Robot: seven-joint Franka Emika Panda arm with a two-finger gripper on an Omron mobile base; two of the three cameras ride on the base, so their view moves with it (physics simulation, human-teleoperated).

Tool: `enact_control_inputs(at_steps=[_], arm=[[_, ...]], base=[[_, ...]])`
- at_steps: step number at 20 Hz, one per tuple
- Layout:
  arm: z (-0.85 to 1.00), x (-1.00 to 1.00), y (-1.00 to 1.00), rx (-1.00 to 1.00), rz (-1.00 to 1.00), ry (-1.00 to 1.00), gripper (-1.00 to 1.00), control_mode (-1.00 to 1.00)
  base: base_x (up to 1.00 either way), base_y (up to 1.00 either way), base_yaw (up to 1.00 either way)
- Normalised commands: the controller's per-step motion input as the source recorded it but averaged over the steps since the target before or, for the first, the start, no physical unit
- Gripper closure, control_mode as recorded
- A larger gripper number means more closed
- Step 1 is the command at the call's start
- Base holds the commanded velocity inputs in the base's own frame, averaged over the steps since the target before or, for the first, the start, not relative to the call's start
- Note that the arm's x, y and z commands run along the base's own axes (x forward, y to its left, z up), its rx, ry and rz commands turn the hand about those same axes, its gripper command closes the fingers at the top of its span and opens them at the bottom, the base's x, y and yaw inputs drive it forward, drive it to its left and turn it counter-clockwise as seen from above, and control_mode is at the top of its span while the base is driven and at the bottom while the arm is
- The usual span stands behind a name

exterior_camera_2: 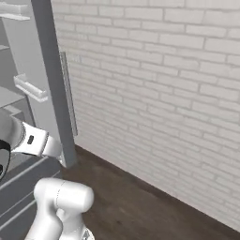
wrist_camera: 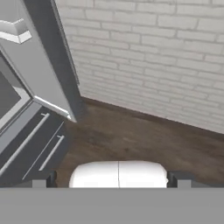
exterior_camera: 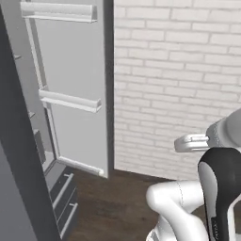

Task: Place one sweet potato and one chicken drumstick in each tupperware on the nearby counter, to pack two identical lunches.

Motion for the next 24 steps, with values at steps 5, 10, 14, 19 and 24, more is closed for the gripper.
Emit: enact_control_inputs(at_steps=[5, 10, 14, 19, 24], arm=[[0.0, 0.0, 0.0, 0.0, 0.0, 0.0, -1.0, 1.0], [0.0, 0.0, 0.0, 0.0, 0.0, 0.0, -1.0, 1.0], [0.0, 0.0, 0.0, 0.0, 0.0, 0.0, -1.0, 1.0], [0.0, 0.0, 0.0, 0.0, 0.0, 0.0, -1.0, 1.0], [0.0, 0.0, 0.0, 0.0, 0.0, 0.0, -1.0, 1.0]], base=[[0.84, 0.0, 0.59], [-0.06, 0.11, 0.55], [-0.09, 0.15, 0.55], [0.27, 0.03, 0.62], [0.19, 0.17, 0.52]])
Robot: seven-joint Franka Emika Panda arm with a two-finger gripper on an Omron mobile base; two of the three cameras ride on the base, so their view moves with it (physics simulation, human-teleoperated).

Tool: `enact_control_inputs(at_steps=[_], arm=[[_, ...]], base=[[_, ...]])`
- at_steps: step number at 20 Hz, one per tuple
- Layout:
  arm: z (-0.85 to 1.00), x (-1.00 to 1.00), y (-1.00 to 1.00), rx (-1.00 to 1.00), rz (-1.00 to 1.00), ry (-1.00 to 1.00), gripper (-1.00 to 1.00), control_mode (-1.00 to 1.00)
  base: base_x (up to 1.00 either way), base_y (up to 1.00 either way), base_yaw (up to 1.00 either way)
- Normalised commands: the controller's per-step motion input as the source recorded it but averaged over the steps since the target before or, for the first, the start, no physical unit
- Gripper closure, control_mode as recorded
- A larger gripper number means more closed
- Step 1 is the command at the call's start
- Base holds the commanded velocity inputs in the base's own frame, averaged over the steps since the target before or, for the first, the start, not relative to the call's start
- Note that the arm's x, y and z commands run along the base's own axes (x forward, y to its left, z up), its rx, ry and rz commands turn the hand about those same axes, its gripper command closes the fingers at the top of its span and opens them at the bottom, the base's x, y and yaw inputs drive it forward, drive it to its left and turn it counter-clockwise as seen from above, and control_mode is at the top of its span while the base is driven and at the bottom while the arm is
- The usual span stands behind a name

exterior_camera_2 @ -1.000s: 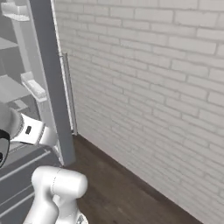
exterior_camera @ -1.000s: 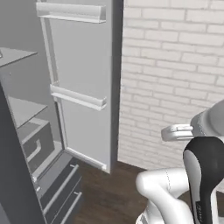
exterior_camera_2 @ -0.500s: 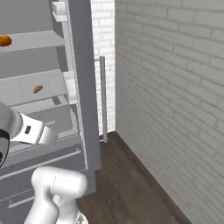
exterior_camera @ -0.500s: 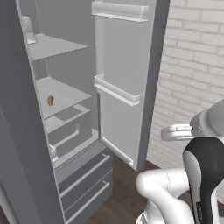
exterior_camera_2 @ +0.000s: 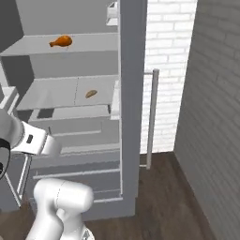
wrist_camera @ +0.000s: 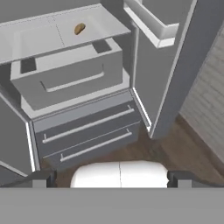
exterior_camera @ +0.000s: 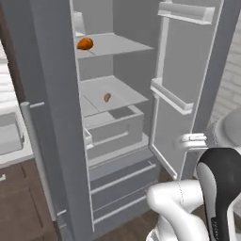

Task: Place one sweet potato and one chicken drumstick in each tupperware on the nearby counter, to pack two identical lunches.

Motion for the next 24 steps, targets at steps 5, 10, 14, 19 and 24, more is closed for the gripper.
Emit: enact_control_inputs(at_steps=[5, 10, 14, 19, 24], arm=[[0.0, 0.0, 0.0, 0.0, 0.0, 0.0, -1.0, 1.0], [0.0, 0.0, 0.0, 0.0, 0.0, 0.0, -1.0, 1.0], [0.0, 0.0, 0.0, 0.0, 0.0, 0.0, -1.0, 1.0], [0.0, 0.0, 0.0, 0.0, 0.0, 0.0, -1.0, 1.0], [0.0, 0.0, 0.0, 0.0, 0.0, 0.0, -1.0, 1.0]], base=[[0.75, 0.04, 0.45], [0.97, -0.01, 0.41], [0.28, -0.18, 0.35], [0.2, -0.15, 0.28], [0.46, -0.08, 0.06]])
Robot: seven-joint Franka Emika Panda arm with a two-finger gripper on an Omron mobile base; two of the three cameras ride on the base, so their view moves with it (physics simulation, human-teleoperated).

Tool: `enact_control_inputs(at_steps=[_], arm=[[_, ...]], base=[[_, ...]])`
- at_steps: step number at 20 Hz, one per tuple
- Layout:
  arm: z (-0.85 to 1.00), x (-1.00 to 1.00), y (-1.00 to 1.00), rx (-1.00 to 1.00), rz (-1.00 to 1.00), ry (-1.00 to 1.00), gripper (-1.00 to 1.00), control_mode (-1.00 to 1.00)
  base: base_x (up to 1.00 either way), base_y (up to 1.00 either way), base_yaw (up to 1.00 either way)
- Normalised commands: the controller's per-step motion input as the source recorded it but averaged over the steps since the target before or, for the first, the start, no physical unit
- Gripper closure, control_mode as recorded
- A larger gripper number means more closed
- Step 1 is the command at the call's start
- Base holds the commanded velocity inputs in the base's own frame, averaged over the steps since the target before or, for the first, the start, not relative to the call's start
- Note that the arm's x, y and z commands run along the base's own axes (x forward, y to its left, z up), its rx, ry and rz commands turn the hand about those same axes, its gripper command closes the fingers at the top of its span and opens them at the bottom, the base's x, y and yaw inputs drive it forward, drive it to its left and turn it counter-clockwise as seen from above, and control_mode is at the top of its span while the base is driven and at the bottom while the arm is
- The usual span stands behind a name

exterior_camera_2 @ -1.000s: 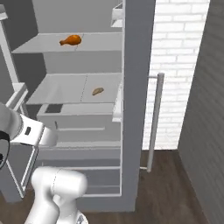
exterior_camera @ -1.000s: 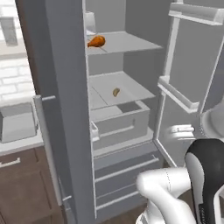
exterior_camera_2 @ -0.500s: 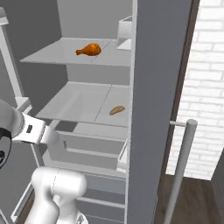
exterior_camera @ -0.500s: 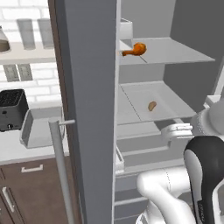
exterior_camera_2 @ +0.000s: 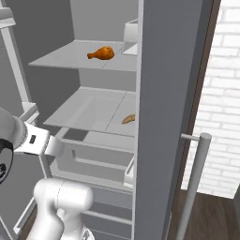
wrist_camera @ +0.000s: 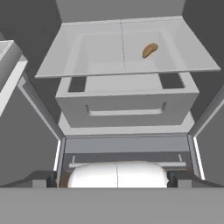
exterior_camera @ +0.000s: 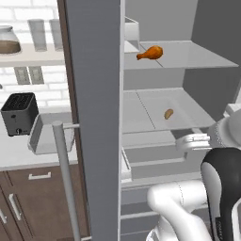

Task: Place one sweet potato and one chicken drumstick in each tupperware on the nearby counter, to pack two identical lunches.

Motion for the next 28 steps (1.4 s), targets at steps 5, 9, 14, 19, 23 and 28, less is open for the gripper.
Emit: enact_control_inputs(at_steps=[5, 9, 14, 19, 23, 28], arm=[[0.67, 0.03, 0.0, 0.0, -0.05, 0.01, -1.0, -1.0], [0.93, 0.01, 0.02, -0.08, -0.14, -0.1, -1.0, -1.0], [0.71, 0.24, -0.09, -0.04, -0.18, -0.02, -1.0, -1.0], [0.23, 0.13, -0.18, 0.0, -0.12, -0.11, -1.0, -1.0], [0.1, 0.47, 0.0, -0.04, -0.27, -0.13, -1.0, -1.0], [0.22, 0.55, -0.15, -0.02, -0.23, -0.03, -1.0, -1.0]], base=[[0.0, 0.0, 0.0], [0.0, 0.0, 0.0], [0.0, 0.0, 0.0], [0.0, 0.0, 0.0], [0.0, 0.0, 0.0], [0.0, 0.0, 0.0]])
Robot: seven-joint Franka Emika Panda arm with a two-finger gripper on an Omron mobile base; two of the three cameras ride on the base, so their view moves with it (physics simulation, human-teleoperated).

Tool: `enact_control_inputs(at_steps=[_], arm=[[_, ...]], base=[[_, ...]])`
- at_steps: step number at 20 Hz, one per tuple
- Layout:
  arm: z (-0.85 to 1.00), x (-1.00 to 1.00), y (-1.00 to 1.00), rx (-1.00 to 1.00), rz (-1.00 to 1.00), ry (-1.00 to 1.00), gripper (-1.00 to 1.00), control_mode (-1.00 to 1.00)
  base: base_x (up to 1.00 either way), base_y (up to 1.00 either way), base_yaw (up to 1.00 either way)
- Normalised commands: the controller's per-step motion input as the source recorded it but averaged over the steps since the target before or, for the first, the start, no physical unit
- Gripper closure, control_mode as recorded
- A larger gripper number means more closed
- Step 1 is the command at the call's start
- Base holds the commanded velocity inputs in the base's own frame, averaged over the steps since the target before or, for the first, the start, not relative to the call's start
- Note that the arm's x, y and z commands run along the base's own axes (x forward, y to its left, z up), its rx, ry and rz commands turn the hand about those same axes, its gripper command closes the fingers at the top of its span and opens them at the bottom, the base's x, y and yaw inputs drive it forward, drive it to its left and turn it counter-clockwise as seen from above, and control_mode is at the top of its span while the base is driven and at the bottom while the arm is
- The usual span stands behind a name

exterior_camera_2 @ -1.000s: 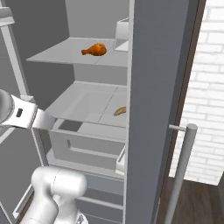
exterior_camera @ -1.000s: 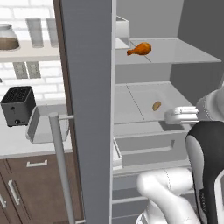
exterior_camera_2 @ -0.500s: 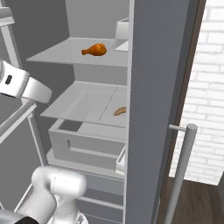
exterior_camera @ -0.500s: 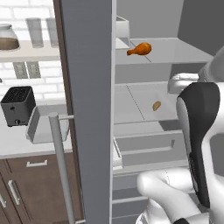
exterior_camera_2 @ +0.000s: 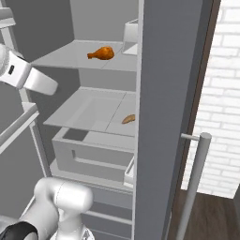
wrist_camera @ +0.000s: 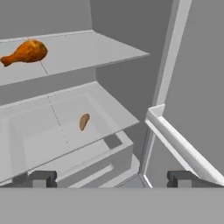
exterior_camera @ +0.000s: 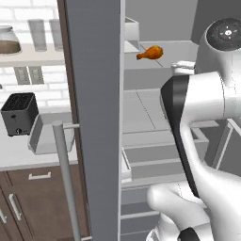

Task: Place one sweet potato and one chicken drumstick in each tupperware on the nearby counter, to pack two identical lunches.

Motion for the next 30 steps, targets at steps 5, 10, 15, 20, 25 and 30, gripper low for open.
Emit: enact_control_inputs(at_steps=[5, 10, 15, 20, 25, 30], arm=[[0.29, 0.5, -0.3, 0.02, -0.02, 0.0, -1.0, -1.0], [0.11, 0.61, -0.09, 0.0, 0.0, -0.01, -1.0, -1.0], [0.0, 0.57, 0.0, 0.0, 0.0, -0.06, -1.0, -1.0], [0.0, 0.83, 0.0, 0.0, 0.0, 0.03, -1.0, -1.0], [0.0, 0.61, 0.0, 0.0, 0.0, 0.0, -1.0, -1.0], [0.0, 0.57, 0.07, 0.04, -0.08, -0.01, -1.0, -1.0]], base=[[0.0, 0.0, 0.0], [0.0, 0.0, 0.0], [0.0, 0.0, 0.0], [0.0, 0.0, 0.0], [0.0, 0.0, 0.0], [0.0, 0.0, 0.0]])
